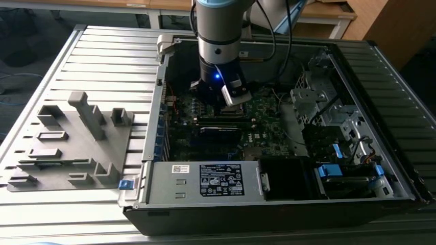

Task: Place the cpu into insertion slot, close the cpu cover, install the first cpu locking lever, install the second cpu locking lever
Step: 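Install the second cpu locking lever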

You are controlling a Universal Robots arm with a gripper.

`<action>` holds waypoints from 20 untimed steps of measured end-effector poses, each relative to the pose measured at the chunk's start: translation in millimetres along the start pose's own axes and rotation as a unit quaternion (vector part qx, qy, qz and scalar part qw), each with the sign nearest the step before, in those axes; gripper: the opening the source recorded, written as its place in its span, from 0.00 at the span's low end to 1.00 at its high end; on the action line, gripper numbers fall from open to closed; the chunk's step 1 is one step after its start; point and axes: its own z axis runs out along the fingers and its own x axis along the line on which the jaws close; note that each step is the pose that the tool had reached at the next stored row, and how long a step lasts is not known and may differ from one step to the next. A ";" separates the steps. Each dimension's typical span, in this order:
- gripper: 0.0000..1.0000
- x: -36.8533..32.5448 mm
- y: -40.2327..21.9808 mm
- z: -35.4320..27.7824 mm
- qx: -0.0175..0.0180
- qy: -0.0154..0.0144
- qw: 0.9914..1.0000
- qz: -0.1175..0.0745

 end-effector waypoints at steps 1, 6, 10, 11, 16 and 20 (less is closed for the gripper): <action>0.11 0.0 -0.2 0.0 0.000 0.000 1.000 0.000; 0.11 -0.1 -0.8 0.4 -0.004 0.000 1.000 0.000; 0.11 0.8 -2.2 2.1 -0.022 0.003 1.000 0.001; 0.11 1.2 -2.6 2.4 -0.022 0.003 1.000 0.001; 0.11 3.1 -5.1 4.9 -0.022 0.003 1.000 0.000; 0.11 3.9 -5.9 5.7 -0.022 0.003 1.000 0.000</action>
